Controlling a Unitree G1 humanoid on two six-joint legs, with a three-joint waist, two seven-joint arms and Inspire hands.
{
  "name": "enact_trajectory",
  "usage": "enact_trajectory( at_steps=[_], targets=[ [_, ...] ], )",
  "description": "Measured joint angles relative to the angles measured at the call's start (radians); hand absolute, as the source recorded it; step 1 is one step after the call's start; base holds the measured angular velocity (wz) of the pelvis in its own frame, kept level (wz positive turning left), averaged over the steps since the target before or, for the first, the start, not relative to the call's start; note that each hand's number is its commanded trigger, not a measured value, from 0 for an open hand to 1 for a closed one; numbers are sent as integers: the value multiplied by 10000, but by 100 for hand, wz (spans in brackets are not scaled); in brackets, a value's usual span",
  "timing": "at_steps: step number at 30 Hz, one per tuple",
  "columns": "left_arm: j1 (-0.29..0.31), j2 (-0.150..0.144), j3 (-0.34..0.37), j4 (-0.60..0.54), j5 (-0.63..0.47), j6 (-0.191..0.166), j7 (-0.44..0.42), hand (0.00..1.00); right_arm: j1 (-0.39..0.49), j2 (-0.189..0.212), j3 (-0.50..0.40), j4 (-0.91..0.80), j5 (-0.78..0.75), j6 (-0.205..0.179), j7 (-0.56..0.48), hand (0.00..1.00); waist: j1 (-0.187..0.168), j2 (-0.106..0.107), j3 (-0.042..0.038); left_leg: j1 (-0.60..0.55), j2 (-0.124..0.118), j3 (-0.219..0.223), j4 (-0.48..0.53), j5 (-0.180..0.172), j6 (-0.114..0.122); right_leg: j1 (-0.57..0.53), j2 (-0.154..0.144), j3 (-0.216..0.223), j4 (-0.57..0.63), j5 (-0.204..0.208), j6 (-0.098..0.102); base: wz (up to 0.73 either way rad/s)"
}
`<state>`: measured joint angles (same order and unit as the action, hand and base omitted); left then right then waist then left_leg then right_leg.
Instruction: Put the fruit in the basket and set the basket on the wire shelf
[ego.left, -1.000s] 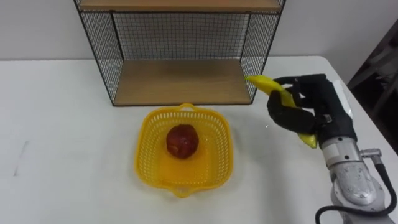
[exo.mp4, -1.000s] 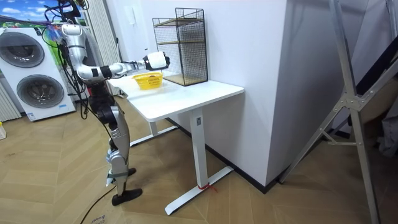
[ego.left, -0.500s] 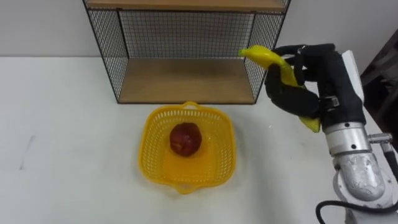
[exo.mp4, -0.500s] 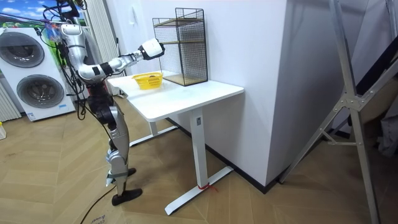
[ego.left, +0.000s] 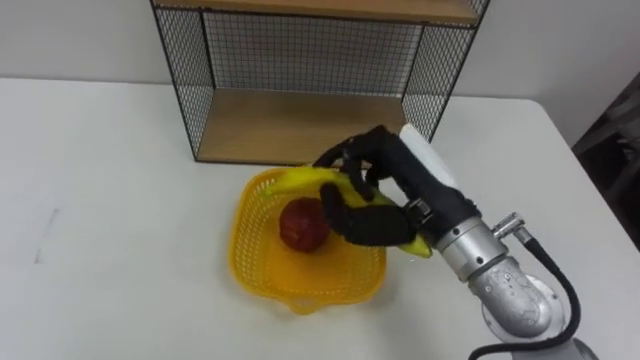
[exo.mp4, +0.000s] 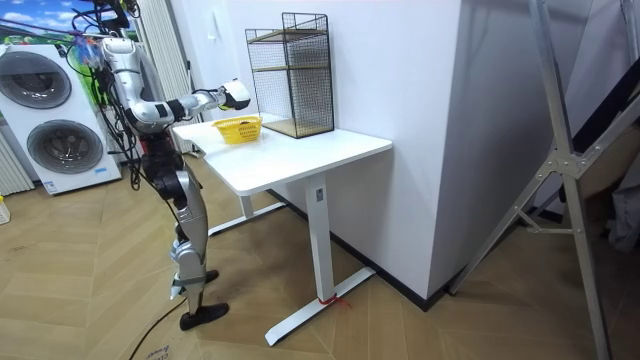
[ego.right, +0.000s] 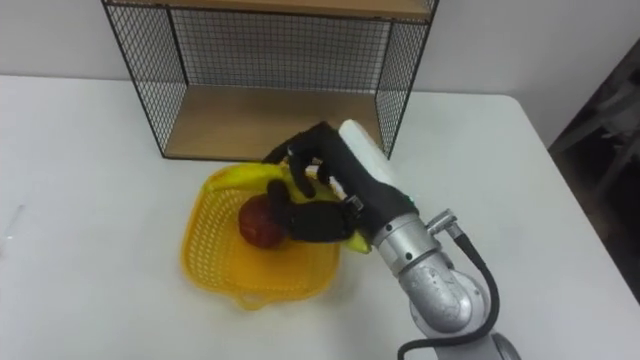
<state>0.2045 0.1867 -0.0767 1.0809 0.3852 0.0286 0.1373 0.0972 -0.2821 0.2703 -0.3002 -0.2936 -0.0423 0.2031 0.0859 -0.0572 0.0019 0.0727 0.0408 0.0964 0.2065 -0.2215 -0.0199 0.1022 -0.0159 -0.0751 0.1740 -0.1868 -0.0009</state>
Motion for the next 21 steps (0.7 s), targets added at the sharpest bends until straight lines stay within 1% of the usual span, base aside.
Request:
enact_trajectory(
  at_steps=[1,6,10,21],
  targets=[
    [0,26,-58,1,1,0,-23,0,1,0,9,0,-58,16,94,0,1,-1,0,-5,0,-22,1,0,0,-9,0,-22,3,0,0,6],
    [-5,40,-58,0,0,0,-148,0,1,9,12,0,-274,30,460,0,2,-2,-2,-25,1,-37,8,0,0,-8,0,-40,3,1,-1,1],
    [-47,49,-58,-1,1,0,-148,0,4,11,12,7,-336,134,601,0,-7,2,0,-92,0,-94,80,0,-1,-26,-1,-84,2,2,-3,3],
    [-120,52,-66,-1,-4,-9,-145,0,5,13,12,5,-358,135,650,0,-6,19,9,-109,-1,-154,141,-1,-1,12,0,-125,32,3,-5,1]
  ],
)
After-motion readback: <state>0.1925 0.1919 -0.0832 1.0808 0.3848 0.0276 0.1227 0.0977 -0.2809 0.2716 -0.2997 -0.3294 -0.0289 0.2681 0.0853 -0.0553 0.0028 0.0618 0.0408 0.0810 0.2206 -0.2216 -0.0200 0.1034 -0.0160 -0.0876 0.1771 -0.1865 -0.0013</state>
